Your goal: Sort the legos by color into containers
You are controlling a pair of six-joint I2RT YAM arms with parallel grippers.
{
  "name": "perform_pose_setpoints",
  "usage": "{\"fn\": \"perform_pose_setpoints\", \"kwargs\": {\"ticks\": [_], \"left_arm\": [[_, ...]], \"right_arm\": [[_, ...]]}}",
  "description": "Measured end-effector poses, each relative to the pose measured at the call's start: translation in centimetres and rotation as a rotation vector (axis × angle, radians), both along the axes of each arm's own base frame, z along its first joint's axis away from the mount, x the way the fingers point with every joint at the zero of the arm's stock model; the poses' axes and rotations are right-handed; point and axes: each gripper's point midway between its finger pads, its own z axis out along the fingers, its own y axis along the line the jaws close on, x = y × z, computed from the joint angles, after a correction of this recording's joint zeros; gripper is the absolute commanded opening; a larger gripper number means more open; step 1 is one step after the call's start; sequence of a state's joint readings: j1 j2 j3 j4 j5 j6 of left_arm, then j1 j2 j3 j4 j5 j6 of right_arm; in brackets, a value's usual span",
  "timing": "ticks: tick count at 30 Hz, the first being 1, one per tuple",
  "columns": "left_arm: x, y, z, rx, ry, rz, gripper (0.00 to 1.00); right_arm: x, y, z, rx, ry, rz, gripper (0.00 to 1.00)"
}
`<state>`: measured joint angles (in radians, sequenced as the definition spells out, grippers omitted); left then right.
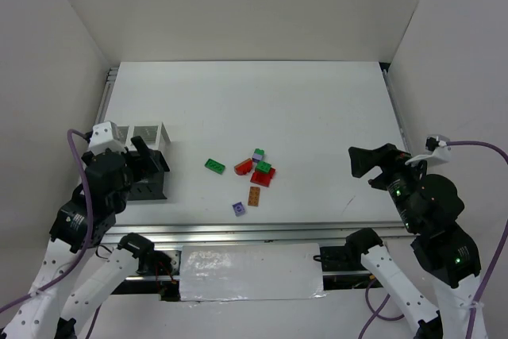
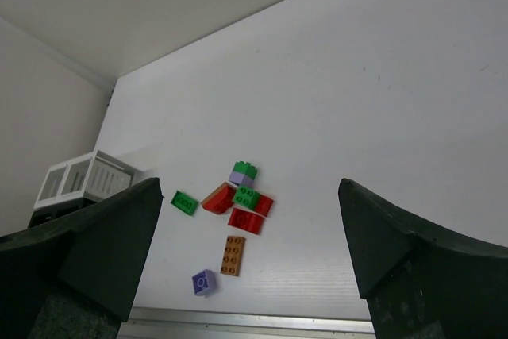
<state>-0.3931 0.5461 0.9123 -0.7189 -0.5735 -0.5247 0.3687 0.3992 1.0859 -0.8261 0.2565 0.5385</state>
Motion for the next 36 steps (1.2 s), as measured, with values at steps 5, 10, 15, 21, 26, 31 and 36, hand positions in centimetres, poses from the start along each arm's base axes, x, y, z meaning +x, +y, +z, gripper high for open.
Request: {"fn": "perform_pose_setpoints", "kwargs": {"ticks": [5, 10, 15, 21, 26, 31, 36], "left_arm": [[0.1, 0.0, -0.1, -0.003, 0.003, -0.002, 1.00], [0.3, -0.3, -0.1, -0.011, 0.002, -0.012, 0.99], [0.8, -1.3, -0.8, -0.031, 0.037, -0.042, 1.00], [3.2, -6.5, -4.4, -0.086, 0.203, -0.140, 1.00], [2.1, -16.3, -9.9, -0.062, 0.370, -0.316, 0.99], [0.6, -20.7, -15.7, -0.007, 0.490, -0.277, 1.00], [-0.7, -23.0, -19.6, 0.052, 0.571, -0.193, 1.00]], "right_arm": [[-0.3, -0.1, 0.2, 0.004, -0.013, 0.000, 1.00], [-0.9, -0.4, 0.5, 0.014, -0.038, -0.002, 1.00], [-0.7, -0.3, 0.1, 0.013, -0.020, -0.002, 1.00], [0.2, 0.8, -1.0, 0.011, 0.033, 0.031, 1.00], [1.3, 2.2, -2.4, -0.002, 0.101, 0.082, 1.00], [1.5, 2.9, -3.0, -0.004, 0.128, 0.113, 1.00], [1.5, 3.1, -3.6, -0.007, 0.142, 0.124, 0.99]]}}
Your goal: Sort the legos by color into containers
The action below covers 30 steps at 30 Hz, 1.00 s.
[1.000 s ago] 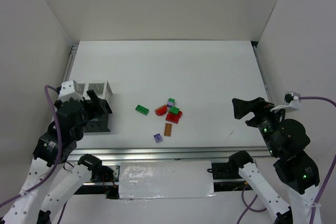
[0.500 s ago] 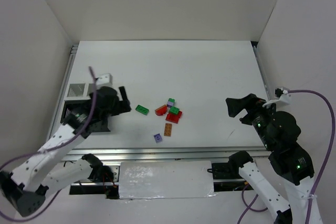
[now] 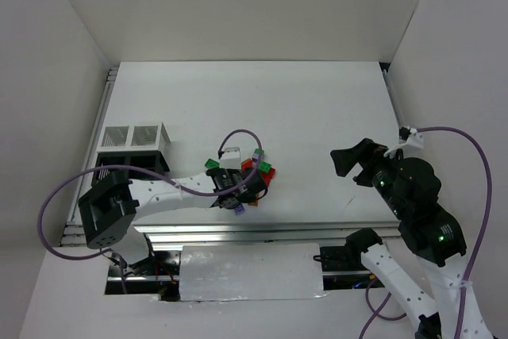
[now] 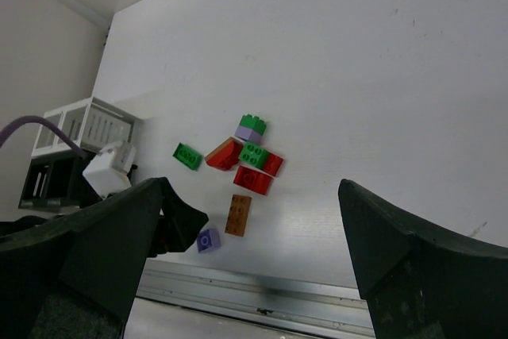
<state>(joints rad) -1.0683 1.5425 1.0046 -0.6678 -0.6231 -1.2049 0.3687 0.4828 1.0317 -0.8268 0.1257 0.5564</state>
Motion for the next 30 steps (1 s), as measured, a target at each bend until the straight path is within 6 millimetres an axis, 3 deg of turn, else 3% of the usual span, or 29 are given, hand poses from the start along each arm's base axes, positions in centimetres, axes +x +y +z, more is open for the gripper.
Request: {"fn": "perform_pose_setpoints", "kwargs": {"ticks": [3, 9, 18, 23, 26, 28, 30], "left_arm": [[-0.3, -1.1, -1.0, -0.008, 0.011, 0.027, 0.99], [-0.6, -1.4, -2.3, -0.032, 0.033, 0.066, 0.93], [-1.2, -2.0, -4.5, -0.044, 0.080, 0.076, 0.79], [-1.5, -1.5, -5.1, -0.044, 0.088, 0.094, 0.56], [-1.4, -1.5, -5.1, -0.047, 0.082, 0.098, 0.34], [-1.3, -1.5, -5.0, -0.046, 0.078, 0.094, 0.11], [-1.2, -1.5, -5.0, -0.048, 0.073, 0.099, 0.00]], "right_arm": [[-0.1, 0.1, -0.3, 0.000, 0.004, 0.005, 1.00], [-0.2, 0.1, -0.3, -0.004, 0.002, 0.011, 1.00], [-0.1, 0.2, -1.0, -0.009, 0.014, 0.017, 1.00], [-0.1, 0.3, -1.0, -0.011, 0.014, 0.021, 1.00], [-0.1, 0.3, -1.0, -0.011, 0.014, 0.022, 1.00], [-0.1, 0.4, -1.0, -0.011, 0.014, 0.026, 1.00], [-0.1, 0.4, -1.0, -0.010, 0.014, 0.028, 1.00]]}}
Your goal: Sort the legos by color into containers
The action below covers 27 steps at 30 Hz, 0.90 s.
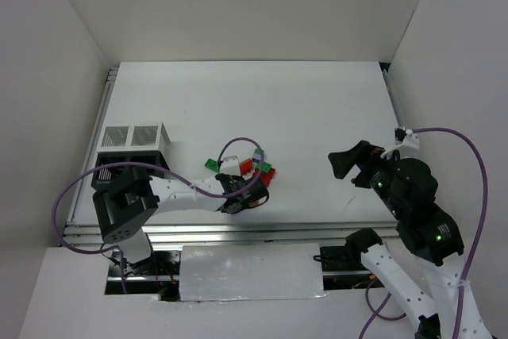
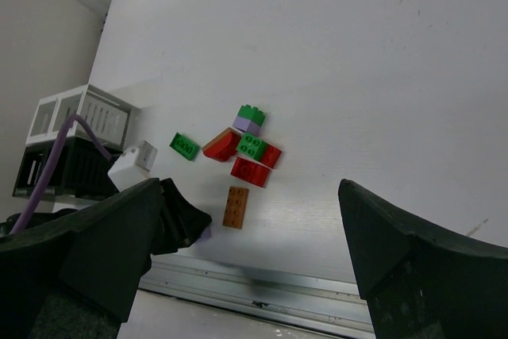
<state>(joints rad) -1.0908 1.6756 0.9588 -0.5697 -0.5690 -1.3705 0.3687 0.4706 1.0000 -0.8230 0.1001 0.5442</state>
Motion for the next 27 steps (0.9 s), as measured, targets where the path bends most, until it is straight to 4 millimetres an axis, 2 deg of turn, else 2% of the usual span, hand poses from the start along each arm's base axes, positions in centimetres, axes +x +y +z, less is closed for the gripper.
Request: {"fn": "perform_pose_setpoints", "kwargs": {"ticks": [3, 5, 7, 11, 13, 14, 16, 18, 21, 24, 27], "left_arm": [[0.4, 0.7, 0.7, 0.009, -0.021, 0.014, 0.00], [1.5, 1.9, 2.4, 0.002, -0.055, 0.050, 0.00], [3.5, 4.1, 4.7, -0.017, -0.098, 0.113, 0.00], [9.2, 11.5, 11.1, -0.070, -0.248, 0.342, 0.00], [11.0, 15.6, 14.1, -0.072, -0.323, 0.449, 0.00], [11.5, 16.9, 15.1, -0.062, -0.348, 0.476, 0.00], [12.9, 20.8, 17.5, -0.056, -0.408, 0.590, 0.00], [13.9, 23.6, 18.1, -0.025, -0.416, 0.663, 0.00], [15.8, 26.5, 17.1, 0.034, -0.376, 0.736, 0.00], [17.2, 27.9, 15.1, 0.085, -0.311, 0.767, 0.00], [17.3, 28.4, 14.1, 0.109, -0.277, 0.773, 0.08]], "right_arm": [[0.0, 0.0, 0.0, -0.001, 0.000, 0.004, 1.00], [0.0, 0.1, 0.0, -0.001, 0.000, 0.006, 1.00], [-0.1, 0.1, 0.0, 0.000, 0.000, 0.010, 1.00], [0.0, 0.3, -0.2, 0.002, 0.001, 0.016, 0.99], [0.0, 0.5, -0.3, 0.004, 0.005, 0.027, 1.00], [0.1, 0.6, -0.3, 0.006, 0.004, 0.032, 1.00], [0.1, 0.9, -0.5, 0.011, 0.006, 0.046, 1.00], [0.2, 1.3, -0.6, 0.015, 0.010, 0.062, 0.99], [0.5, 1.9, -1.0, 0.019, 0.023, 0.088, 1.00], [0.7, 2.5, -1.8, 0.020, 0.050, 0.111, 1.00], [0.8, 2.8, -2.2, 0.019, 0.068, 0.125, 0.99]]}}
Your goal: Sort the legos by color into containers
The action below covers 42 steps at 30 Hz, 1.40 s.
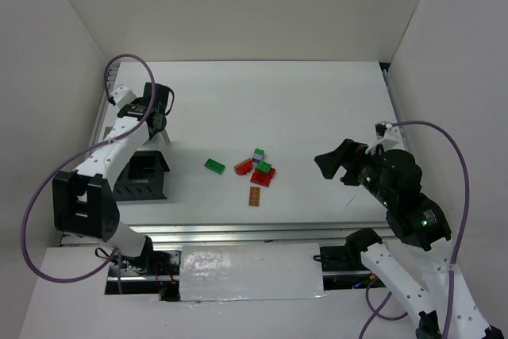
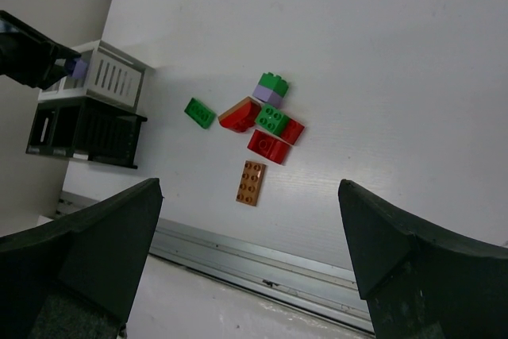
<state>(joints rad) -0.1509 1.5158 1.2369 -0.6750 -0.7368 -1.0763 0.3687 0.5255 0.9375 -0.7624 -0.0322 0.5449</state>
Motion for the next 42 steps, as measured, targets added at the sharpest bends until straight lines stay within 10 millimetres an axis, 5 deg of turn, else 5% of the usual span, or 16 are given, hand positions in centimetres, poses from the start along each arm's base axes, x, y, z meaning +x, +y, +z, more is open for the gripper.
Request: {"fn": "perform_pose_setpoints", "kwargs": {"ticks": [6, 9, 10, 13, 20, 24, 28, 34, 42], "left_arm": [[0.0, 0.9, 0.4, -0.001, -0.015, 0.021, 0.33], [0.2, 1.1, 0.5, 0.003, -0.020, 0.021, 0.56], [0.1, 1.2, 0.5, 0.007, -0.018, 0.014, 0.72], [-0.1, 1.2, 0.7, 0.008, -0.024, 0.010, 0.88], [-0.4, 1.3, 2.1, 0.000, -0.065, 0.014, 0.93], [-1.0, 0.5, 4.0, -0.019, -0.103, -0.051, 0.96], [-2.0, -3.1, 7.5, -0.029, -0.174, -0.229, 0.99], [-5.8, -9.4, 10.0, -0.040, -0.200, -0.568, 1.00], [-12.0, -8.7, 8.8, 0.006, -0.161, -0.757, 1.00]], "right_arm": [[0.2, 0.5, -0.3, 0.005, 0.006, 0.020, 1.00], [0.5, 0.9, -0.4, 0.008, 0.014, 0.037, 1.00], [0.6, 1.0, -0.4, 0.009, 0.015, 0.042, 1.00], [0.9, 1.5, -0.7, 0.012, 0.028, 0.059, 1.00], [2.1, 2.4, -2.1, 0.016, 0.074, 0.075, 1.00], [5.3, 4.5, -5.2, -0.040, 0.195, 0.043, 0.99], [10.1, 8.4, -9.5, -0.188, 0.347, -0.035, 1.00], [16.5, 13.8, -16.5, -0.345, 0.468, -0.163, 0.93], [18.6, 16.0, -22.4, -0.407, 0.560, -0.219, 0.70]]}}
